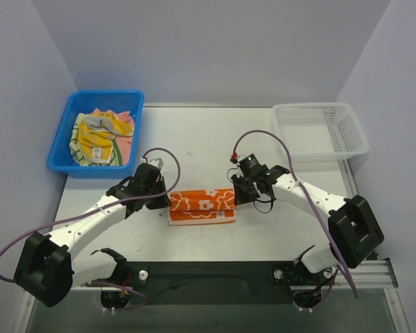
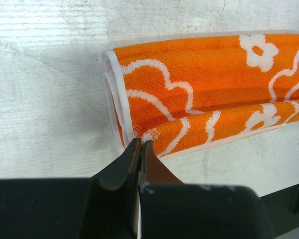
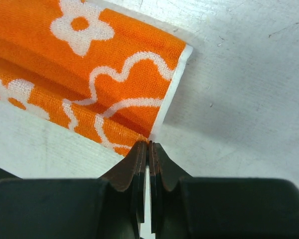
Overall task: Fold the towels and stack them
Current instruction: Fold the towel
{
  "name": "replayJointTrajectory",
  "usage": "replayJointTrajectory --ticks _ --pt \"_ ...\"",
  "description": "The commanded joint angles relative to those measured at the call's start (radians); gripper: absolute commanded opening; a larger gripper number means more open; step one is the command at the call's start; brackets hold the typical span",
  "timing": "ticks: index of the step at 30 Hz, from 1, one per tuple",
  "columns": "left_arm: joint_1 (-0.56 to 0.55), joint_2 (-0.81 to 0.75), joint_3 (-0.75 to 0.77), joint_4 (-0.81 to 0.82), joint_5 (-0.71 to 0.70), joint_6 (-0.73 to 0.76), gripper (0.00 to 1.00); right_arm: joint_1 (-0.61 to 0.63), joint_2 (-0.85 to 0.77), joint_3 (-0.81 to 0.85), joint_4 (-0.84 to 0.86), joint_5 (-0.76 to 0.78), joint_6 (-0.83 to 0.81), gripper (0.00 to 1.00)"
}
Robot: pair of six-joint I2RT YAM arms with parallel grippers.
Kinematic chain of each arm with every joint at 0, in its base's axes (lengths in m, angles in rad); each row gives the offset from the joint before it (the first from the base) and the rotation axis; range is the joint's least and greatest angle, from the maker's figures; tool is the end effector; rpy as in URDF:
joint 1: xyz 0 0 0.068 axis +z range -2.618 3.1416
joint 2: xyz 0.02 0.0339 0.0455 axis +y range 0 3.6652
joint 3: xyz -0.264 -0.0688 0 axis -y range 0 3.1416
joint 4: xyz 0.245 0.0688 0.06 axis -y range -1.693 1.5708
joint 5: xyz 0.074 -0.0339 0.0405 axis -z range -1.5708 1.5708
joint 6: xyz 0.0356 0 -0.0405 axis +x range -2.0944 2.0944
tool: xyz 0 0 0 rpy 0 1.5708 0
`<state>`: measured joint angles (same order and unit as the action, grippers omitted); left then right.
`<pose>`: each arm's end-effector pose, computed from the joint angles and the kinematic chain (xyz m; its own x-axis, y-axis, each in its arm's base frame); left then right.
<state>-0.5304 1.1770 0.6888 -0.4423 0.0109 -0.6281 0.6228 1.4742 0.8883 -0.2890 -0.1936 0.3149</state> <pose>0.1971 -0.1160 0.2075 -0.8603 -0.1767 -0.4783 0.0074 0.9336 -0.3581 0.2411 0.1815 0.2072 -0.8010 -0.2011 -0.5638 -0.4464 0.8281 0.3390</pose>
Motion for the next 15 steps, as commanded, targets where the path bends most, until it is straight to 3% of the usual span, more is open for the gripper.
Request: replayJointTrajectory --ticks 1,6,11,15 --pt "0.0 -0.048 0.008 -0.067 -0.028 -0.002 0.03 0.009 -0.051 0.021 -0.093 0.017 0.018 0.0" --pt "0.0 -0.031 -0.04 -0.065 -0.011 -0.015 0.04 0.017 -0.026 -0.005 -0.096 -0.01 0.035 0.0" --pt "0.0 0.082 -0.071 -0.047 0.043 -0.019 0.08 0.032 0.089 -0.015 -0.088 -0.009 0.043 0.0" --pt "-0.005 0.13 -0.081 -0.03 0.09 -0.036 0.16 0.045 0.139 -0.014 -0.087 0.006 0.041 0.0"
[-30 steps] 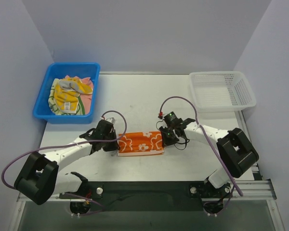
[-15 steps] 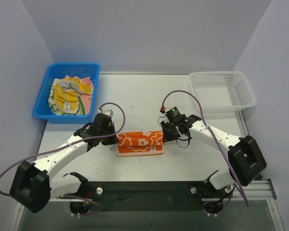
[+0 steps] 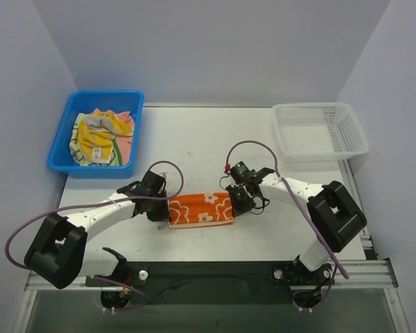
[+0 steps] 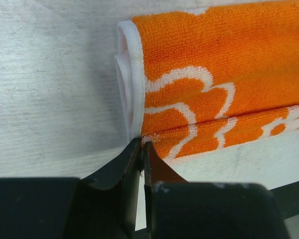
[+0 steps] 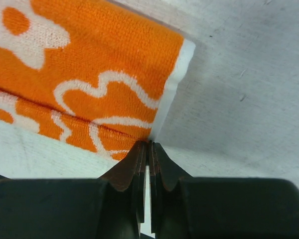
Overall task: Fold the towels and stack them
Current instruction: Fold the towel
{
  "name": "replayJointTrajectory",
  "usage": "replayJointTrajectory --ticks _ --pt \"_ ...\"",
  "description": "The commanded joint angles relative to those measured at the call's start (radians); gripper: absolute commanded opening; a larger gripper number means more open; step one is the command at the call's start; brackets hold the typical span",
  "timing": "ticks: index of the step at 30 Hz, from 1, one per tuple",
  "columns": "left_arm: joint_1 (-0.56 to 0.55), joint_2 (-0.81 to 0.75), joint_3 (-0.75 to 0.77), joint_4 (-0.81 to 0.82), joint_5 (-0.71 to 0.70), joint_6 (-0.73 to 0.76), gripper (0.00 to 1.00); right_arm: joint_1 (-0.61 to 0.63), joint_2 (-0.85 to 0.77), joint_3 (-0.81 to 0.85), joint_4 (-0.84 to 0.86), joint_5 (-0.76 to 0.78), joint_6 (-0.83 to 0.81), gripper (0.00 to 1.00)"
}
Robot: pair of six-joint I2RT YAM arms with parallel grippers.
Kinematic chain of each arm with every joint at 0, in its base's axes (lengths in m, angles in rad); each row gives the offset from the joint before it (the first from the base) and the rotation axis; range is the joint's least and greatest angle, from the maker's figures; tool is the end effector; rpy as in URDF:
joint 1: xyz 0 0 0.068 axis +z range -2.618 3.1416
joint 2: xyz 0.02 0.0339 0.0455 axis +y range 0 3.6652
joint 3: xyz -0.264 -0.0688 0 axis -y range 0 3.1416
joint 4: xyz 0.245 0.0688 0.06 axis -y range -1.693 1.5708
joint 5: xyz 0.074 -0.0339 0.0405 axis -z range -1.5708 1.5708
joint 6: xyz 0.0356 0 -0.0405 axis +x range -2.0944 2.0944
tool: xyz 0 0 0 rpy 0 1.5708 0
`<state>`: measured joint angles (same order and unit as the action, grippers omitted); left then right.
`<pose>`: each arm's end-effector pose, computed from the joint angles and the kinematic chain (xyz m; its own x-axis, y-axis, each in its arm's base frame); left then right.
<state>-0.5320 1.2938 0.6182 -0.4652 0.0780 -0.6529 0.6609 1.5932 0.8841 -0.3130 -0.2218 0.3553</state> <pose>0.1900 -0.1151 0.1615 -0.9465 -0.1457 -0.2881 -0.0519 0.9495 -0.3095 0.2381 0.1950 0.1707 -0.8713 -0.2476 -0.4237 -0.4120 0.8382 0.3574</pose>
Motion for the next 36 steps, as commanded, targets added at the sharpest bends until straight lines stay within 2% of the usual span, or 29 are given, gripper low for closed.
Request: replayJointTrajectory --ticks 1,2,6,7,10,12,15,16,23,25,30,32,36 --pt "-0.003 0.006 -0.012 -0.007 0.032 -0.011 0.17 0.006 0.021 -0.01 -0.064 0.035 0.001 0.0" --pt "-0.003 -0.004 -0.012 -0.01 0.034 -0.013 0.2 0.009 0.014 -0.011 -0.064 0.033 0.001 0.09" --pt "-0.005 -0.089 0.005 -0.058 0.032 -0.028 0.51 0.032 -0.064 0.006 -0.104 0.021 0.002 0.36" --pt "-0.005 -0.132 0.011 -0.072 0.031 -0.031 0.64 0.039 -0.109 0.012 -0.112 0.024 0.002 0.4" --pt "-0.005 -0.217 0.043 -0.133 0.026 -0.045 0.72 0.054 -0.203 0.036 -0.138 0.055 0.027 0.43" --pt "-0.006 -0.246 0.076 -0.159 0.022 -0.071 0.72 0.054 -0.249 0.049 -0.136 0.061 0.059 0.43" --pt "-0.01 -0.261 0.135 -0.158 0.028 -0.102 0.71 0.062 -0.254 0.085 -0.115 0.065 0.108 0.35" --pt "-0.016 -0.24 0.15 -0.153 0.032 -0.106 0.71 0.069 -0.248 0.099 -0.104 0.067 0.119 0.29" --pt "-0.123 -0.03 0.241 -0.092 0.022 -0.105 0.58 0.103 -0.144 0.043 0.038 0.072 0.253 0.17" --pt "-0.144 0.024 0.212 -0.064 0.032 -0.108 0.55 0.105 -0.11 0.01 0.087 0.033 0.277 0.15" --pt "-0.146 0.022 -0.004 0.023 0.057 -0.161 0.39 0.105 -0.084 -0.083 0.097 0.01 0.336 0.11" --pt "-0.141 0.012 -0.061 0.055 0.06 -0.178 0.38 0.098 -0.088 -0.105 0.098 0.012 0.349 0.11" --pt "-0.138 -0.011 -0.058 0.048 0.063 -0.172 0.38 0.083 -0.11 -0.116 0.094 0.01 0.347 0.1"
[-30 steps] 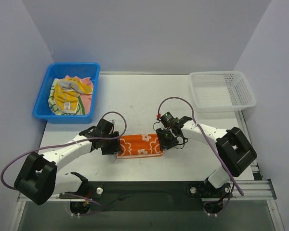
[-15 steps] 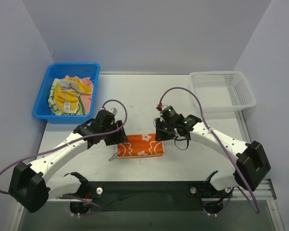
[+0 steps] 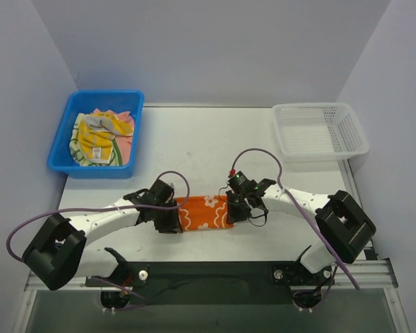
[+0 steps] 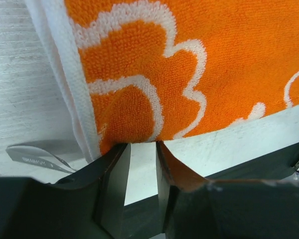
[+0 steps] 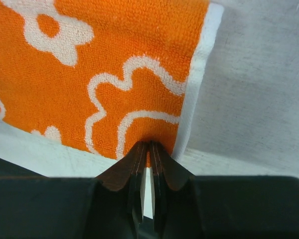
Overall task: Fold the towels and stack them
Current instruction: Fold the towel
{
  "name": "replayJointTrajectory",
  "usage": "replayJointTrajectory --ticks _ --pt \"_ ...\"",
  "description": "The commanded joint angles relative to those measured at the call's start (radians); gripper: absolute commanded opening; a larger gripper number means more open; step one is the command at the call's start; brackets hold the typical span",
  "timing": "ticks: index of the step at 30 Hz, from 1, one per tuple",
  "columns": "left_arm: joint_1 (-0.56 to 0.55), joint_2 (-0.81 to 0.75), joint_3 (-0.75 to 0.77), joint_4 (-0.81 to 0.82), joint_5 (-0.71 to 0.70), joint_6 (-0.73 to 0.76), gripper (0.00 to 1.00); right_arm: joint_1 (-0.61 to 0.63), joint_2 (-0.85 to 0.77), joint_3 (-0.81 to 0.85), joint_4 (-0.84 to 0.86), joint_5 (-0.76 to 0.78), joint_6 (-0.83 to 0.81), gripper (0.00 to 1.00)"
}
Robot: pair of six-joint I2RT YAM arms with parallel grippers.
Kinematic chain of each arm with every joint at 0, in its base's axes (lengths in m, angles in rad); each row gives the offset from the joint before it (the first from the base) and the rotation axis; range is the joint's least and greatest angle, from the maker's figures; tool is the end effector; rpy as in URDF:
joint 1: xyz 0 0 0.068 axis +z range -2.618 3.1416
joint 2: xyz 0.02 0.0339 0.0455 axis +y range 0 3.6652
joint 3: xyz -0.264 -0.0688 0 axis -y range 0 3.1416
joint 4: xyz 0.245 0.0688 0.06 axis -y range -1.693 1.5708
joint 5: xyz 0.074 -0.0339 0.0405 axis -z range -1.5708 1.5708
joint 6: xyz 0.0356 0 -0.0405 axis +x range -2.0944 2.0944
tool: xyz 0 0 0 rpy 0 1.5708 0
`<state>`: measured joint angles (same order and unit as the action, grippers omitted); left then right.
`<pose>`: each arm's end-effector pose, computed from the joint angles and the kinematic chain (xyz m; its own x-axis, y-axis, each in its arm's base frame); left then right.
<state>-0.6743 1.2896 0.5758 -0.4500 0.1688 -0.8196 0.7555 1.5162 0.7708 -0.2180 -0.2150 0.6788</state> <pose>0.1637 -0.1385 0.1519 -0.9774 -0.1411 -0.1574 -0.0688 0.9163 -0.3946 0.2047 0.2033 0.1657 -0.9415 -0.0441 -0.3342 -0.2151 0.8420 0.4947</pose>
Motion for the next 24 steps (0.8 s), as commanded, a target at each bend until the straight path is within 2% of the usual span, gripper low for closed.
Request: replayJointTrajectory --ticks 1,5,7,9,11,13,14,15,17,20,24 --pt "0.004 -0.013 -0.007 0.025 -0.032 0.0 0.41 -0.015 -0.04 0.001 -0.003 0.003 0.022 0.1" --pt "0.004 -0.087 0.053 -0.032 -0.046 0.008 0.53 -0.01 -0.111 0.005 0.026 0.019 0.025 0.1" --pt "0.004 -0.154 0.091 -0.032 -0.075 -0.004 0.58 -0.008 -0.175 -0.008 0.072 0.031 0.05 0.18" --pt "0.005 -0.203 0.117 -0.007 -0.126 -0.019 0.61 -0.007 -0.224 -0.025 0.193 0.046 0.077 0.29" --pt "0.005 -0.213 0.134 0.072 -0.158 -0.026 0.61 -0.004 -0.237 -0.065 0.366 0.06 0.128 0.34" --pt "0.008 -0.187 0.131 0.152 -0.199 -0.023 0.57 0.01 -0.225 -0.085 0.461 0.13 0.156 0.35" --pt "0.013 -0.168 0.121 0.23 -0.21 -0.023 0.54 0.027 -0.212 -0.103 0.57 0.158 0.157 0.36" --pt "0.019 -0.124 0.115 0.273 -0.209 -0.027 0.48 0.033 -0.177 -0.11 0.627 0.173 0.157 0.37" --pt "0.056 -0.07 0.092 0.383 -0.181 -0.026 0.44 0.038 -0.122 -0.113 0.791 0.18 0.134 0.39" --pt "0.105 0.026 0.047 0.5 -0.169 -0.032 0.36 0.05 -0.007 -0.12 0.917 0.194 0.133 0.4" --pt "0.156 0.115 -0.078 0.644 -0.137 -0.053 0.28 0.041 0.12 -0.243 1.106 0.198 0.204 0.41"
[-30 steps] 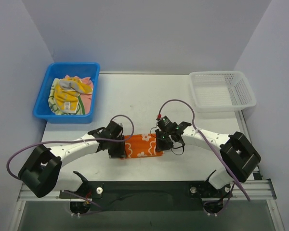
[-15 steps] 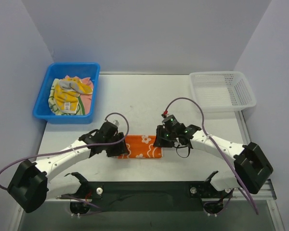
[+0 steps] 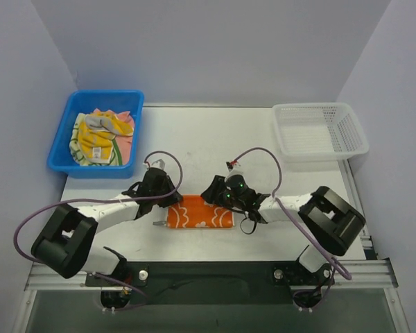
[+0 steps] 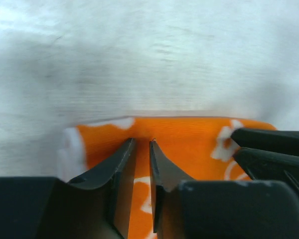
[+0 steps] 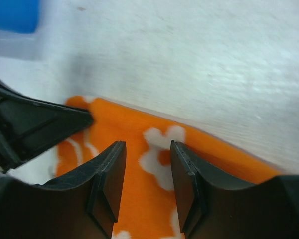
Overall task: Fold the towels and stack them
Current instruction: Fold the towel
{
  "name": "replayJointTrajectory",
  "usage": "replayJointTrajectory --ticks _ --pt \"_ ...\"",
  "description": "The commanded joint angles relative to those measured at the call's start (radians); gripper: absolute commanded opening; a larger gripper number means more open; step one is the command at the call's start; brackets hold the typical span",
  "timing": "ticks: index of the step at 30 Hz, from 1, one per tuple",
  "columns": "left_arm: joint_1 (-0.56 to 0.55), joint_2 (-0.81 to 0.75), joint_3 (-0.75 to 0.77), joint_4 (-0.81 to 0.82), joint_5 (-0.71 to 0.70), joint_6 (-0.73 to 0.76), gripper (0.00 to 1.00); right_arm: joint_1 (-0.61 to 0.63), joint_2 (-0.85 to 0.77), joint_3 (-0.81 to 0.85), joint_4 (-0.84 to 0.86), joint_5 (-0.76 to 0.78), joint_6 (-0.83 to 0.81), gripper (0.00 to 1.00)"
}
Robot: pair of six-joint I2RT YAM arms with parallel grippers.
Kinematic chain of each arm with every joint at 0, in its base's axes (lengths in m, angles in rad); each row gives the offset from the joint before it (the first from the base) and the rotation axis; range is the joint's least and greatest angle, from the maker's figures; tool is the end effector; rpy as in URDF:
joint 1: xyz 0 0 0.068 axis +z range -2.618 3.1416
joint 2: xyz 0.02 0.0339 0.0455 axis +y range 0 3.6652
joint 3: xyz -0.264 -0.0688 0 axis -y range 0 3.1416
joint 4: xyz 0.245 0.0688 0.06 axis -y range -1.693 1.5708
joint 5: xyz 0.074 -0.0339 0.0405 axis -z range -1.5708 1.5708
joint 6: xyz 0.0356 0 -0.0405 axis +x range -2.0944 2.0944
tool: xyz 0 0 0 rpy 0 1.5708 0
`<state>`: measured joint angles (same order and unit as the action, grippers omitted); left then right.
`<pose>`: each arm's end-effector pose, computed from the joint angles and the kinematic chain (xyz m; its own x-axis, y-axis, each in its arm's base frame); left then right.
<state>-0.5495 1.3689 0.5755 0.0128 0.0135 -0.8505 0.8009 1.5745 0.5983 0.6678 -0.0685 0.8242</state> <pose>0.2211 -0.1360 0.1625 -0.7945 -0.3947 -0.4615 -0.1012 0.8354 -0.5403 0.2156 0.2259 0.1749 -0.7026 0.3273 -0.6319 -0.3622 0.5998 0.7135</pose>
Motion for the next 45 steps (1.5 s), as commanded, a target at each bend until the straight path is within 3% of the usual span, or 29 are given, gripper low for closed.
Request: replayJointTrajectory --ticks 1,5,8,18,23,31,40,45 --pt "0.043 0.05 -0.103 0.208 0.025 -0.033 0.25 -0.029 0.082 -0.125 0.26 0.052 0.075 0.41" --pt "0.088 0.117 -0.181 0.309 0.062 -0.073 0.22 -0.135 0.16 -0.242 0.435 0.047 0.142 0.44" --pt "0.1 0.166 -0.177 0.344 0.091 -0.076 0.21 -0.193 0.211 -0.235 0.458 0.01 0.141 0.45" --pt "0.172 0.294 0.061 0.386 0.12 -0.053 0.26 -0.293 0.283 0.049 0.325 -0.143 0.006 0.49" --pt "0.161 0.17 0.075 0.345 0.167 0.016 0.38 -0.287 0.159 0.081 0.26 -0.254 -0.005 0.57" --pt "0.04 -0.094 -0.078 0.162 0.074 0.01 0.39 -0.22 -0.03 -0.067 0.219 -0.341 0.044 0.53" --pt "0.052 0.077 -0.16 0.233 0.077 -0.076 0.27 -0.264 0.019 -0.314 0.368 -0.313 0.22 0.45" --pt "0.108 0.055 -0.224 0.248 0.085 -0.128 0.25 -0.307 0.025 -0.406 0.47 -0.327 0.268 0.45"
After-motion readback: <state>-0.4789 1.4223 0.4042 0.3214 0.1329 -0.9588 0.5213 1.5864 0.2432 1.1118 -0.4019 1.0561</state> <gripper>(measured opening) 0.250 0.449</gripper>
